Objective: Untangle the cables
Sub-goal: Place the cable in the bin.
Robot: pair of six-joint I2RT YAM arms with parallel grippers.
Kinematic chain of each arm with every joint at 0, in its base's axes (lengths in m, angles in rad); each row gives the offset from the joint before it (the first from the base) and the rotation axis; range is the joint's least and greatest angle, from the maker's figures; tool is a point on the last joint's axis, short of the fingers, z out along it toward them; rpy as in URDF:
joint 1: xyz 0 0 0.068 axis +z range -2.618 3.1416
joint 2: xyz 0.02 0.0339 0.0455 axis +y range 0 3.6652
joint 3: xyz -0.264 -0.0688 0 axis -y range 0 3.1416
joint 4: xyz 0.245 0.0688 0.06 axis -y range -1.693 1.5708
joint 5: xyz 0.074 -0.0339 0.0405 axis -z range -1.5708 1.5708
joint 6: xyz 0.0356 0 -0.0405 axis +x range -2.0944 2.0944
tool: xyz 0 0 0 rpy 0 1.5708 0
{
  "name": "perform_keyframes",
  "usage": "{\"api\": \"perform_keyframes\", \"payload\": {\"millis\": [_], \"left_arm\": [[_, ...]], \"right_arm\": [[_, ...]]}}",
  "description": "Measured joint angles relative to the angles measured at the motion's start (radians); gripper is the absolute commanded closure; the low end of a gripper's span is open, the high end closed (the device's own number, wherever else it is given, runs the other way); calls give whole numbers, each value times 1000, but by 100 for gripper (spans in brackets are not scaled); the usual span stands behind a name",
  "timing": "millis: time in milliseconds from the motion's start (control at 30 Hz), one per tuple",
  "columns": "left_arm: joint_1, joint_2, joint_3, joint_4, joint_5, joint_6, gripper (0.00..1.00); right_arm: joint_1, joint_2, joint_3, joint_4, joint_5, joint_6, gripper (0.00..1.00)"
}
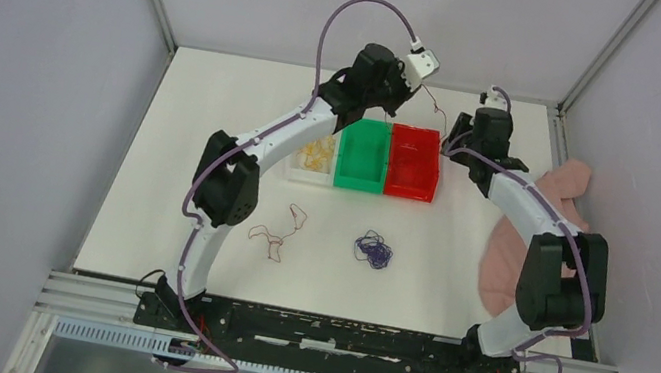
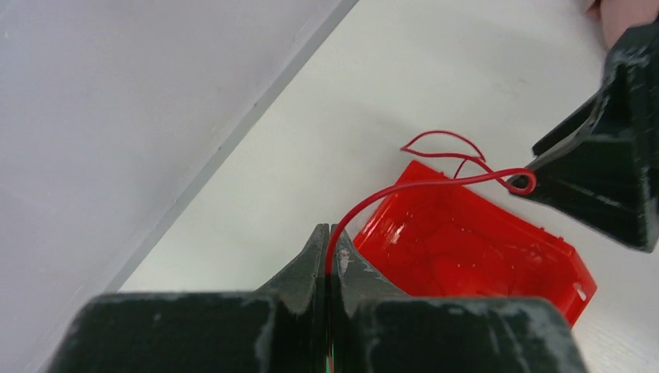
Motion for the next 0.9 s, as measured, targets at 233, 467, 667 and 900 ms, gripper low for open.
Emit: {"api": "perform_keyframes", "payload": {"millis": [233,467,667,900], "left_arm": [[-8,0,6,-117,-7,66,97],[-47,26,23,-213,-5,93,97],[-68,63,34,-282,-39,98,97],[-47,38,-79,-280,-49,102,97]], "right_arm": [[-3,-97,-42,-36,18,10,57],[-67,-192,-74,-84,8,119,62],[-140,-214,-90,-84,-135,208,62],[-135,-165,-83,17,-240,309,73]]}}
